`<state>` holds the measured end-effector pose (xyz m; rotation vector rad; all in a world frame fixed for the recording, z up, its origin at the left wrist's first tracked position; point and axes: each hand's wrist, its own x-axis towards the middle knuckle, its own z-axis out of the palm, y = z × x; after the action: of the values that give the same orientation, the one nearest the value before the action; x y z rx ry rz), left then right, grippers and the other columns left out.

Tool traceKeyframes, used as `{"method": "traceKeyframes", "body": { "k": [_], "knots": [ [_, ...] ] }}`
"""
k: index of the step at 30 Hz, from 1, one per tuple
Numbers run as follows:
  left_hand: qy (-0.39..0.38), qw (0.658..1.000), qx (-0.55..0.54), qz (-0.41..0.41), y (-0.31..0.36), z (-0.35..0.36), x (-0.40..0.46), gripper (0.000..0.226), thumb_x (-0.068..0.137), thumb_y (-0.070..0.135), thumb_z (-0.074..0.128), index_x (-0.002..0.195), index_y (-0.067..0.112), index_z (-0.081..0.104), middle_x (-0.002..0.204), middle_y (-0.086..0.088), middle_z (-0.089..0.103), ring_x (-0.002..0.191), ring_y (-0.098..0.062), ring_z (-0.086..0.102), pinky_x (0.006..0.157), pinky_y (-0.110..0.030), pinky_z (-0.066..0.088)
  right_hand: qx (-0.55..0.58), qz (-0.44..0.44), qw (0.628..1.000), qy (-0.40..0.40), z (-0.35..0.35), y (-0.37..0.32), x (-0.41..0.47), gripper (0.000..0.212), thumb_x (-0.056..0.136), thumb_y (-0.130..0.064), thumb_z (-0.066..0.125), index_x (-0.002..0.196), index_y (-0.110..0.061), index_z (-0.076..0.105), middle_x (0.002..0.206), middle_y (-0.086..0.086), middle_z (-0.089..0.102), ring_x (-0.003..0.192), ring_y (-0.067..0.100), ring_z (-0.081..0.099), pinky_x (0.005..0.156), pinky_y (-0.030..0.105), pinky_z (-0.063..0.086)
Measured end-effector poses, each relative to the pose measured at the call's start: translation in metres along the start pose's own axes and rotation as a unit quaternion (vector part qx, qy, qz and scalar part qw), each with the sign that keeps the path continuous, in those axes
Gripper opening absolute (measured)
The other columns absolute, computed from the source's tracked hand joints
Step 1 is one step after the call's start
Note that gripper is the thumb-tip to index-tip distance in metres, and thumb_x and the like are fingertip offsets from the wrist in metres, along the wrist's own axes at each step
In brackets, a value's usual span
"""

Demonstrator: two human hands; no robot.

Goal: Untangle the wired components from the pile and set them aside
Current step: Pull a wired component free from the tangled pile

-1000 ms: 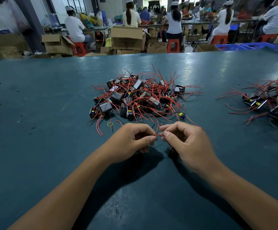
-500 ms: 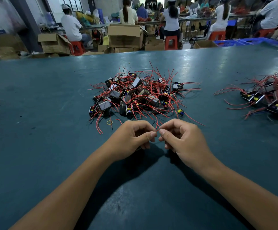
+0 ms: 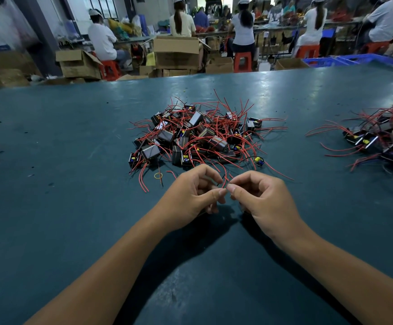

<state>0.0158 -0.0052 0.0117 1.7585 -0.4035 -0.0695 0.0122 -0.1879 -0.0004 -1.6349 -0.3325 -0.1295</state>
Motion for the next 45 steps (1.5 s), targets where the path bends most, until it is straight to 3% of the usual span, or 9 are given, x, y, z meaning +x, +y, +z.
{"method": "traceKeyframes", "body": {
  "k": [5,13,17,22,26,31,37,41,45],
  "knots": [
    [-0.007,1.0,0.016,0.014,0.0,-0.001,-0.001,0.014,0.091,0.012,0.068,0.099,0.009,0.057,0.077,-0.011,0.068,0.06,-0.021,0.062,0.058,-0.03,0.055,-0.015,-0.008,1.0,0.009,0.002,0.003,0.001,0.01,0.087,-0.011,0.075,0.079,-0.017,0.073,0.068,0.0,0.07,0.06,0.005,0.059,0.057,0.016,0.044],
    [-0.016,0.998,0.054,0.037,0.002,-0.002,-0.004,0.016,0.095,0.013,0.066,0.107,0.02,0.057,0.086,-0.01,0.068,0.063,-0.022,0.067,0.06,-0.031,0.057,-0.043,-0.014,0.999,0.014,0.001,0.004,0.001,0.013,0.088,-0.012,0.073,0.077,-0.019,0.07,0.072,0.006,0.071,0.064,0.02,0.063,0.065,0.036,0.052],
    [0.025,0.968,0.211,0.132,0.006,-0.004,-0.006,0.004,0.096,0.024,0.064,0.099,0.026,0.063,0.082,0.018,0.063,0.06,-0.004,0.06,0.058,-0.013,0.044,-0.048,-0.02,0.999,0.008,0.002,0.0,-0.001,0.012,0.087,-0.012,0.073,0.078,-0.018,0.07,0.072,0.009,0.07,0.073,0.035,0.065,0.072,0.05,0.054],
    [0.078,0.94,0.283,0.176,0.008,-0.001,-0.005,0.005,0.095,0.025,0.067,0.093,0.02,0.067,0.081,0.019,0.058,0.067,0.007,0.053,0.06,-0.004,0.034,-0.062,-0.033,0.998,0.005,0.002,-0.002,-0.003,0.011,0.088,-0.012,0.073,0.079,-0.016,0.071,0.071,0.011,0.069,0.07,0.035,0.063,0.069,0.051,0.053],
    [0.056,0.948,0.259,0.175,0.01,-0.003,-0.005,0.006,0.095,0.029,0.067,0.097,0.023,0.067,0.088,0.02,0.063,0.072,0.006,0.057,0.062,-0.004,0.037,-0.075,-0.036,0.997,0.001,0.001,-0.003,-0.003,0.01,0.088,-0.015,0.074,0.079,-0.017,0.071,0.069,0.008,0.068,0.062,0.028,0.06,0.063,0.047,0.051],
    [0.03,0.969,0.213,0.119,0.01,-0.004,-0.005,0.004,0.095,0.032,0.067,0.091,0.031,0.066,0.079,0.028,0.062,0.065,0.006,0.056,0.06,-0.006,0.038,-0.078,-0.032,0.996,-0.002,0.001,-0.001,-0.003,0.011,0.088,-0.016,0.074,0.078,-0.02,0.07,0.067,0.009,0.066,0.06,0.016,0.055,0.059,0.046,0.049],
    [0.012,0.994,0.096,0.043,0.012,-0.004,-0.004,0.008,0.094,0.022,0.063,0.086,0.022,0.063,0.068,0.017,0.057,0.059,-0.004,0.048,0.057,-0.016,0.041,-0.089,-0.041,0.995,-0.007,0.0,0.0,-0.004,0.012,0.088,-0.015,0.074,0.077,-0.021,0.069,0.065,0.0,0.066,0.057,0.007,0.053,0.056,0.029,0.045],
    [0.001,0.996,0.082,0.025,0.011,0.0,-0.003,0.012,0.093,0.03,0.062,0.092,0.019,0.066,0.072,0.014,0.058,0.062,-0.009,0.047,0.058,-0.021,0.041,-0.087,-0.044,0.995,-0.01,0.0,0.0,-0.003,0.011,0.087,-0.014,0.074,0.078,-0.019,0.07,0.065,0.003,0.066,0.057,0.008,0.052,0.057,0.034,0.044],
    [0.002,0.995,0.096,0.033,0.012,-0.003,-0.003,0.009,0.094,0.028,0.064,0.088,0.021,0.067,0.074,0.012,0.061,0.062,-0.008,0.05,0.059,-0.024,0.045,-0.092,-0.045,0.995,-0.014,0.0,0.0,-0.003,0.013,0.087,-0.013,0.074,0.077,-0.019,0.069,0.059,-0.006,0.06,0.053,0.005,0.047,0.053,0.023,0.039]
  ]
}}
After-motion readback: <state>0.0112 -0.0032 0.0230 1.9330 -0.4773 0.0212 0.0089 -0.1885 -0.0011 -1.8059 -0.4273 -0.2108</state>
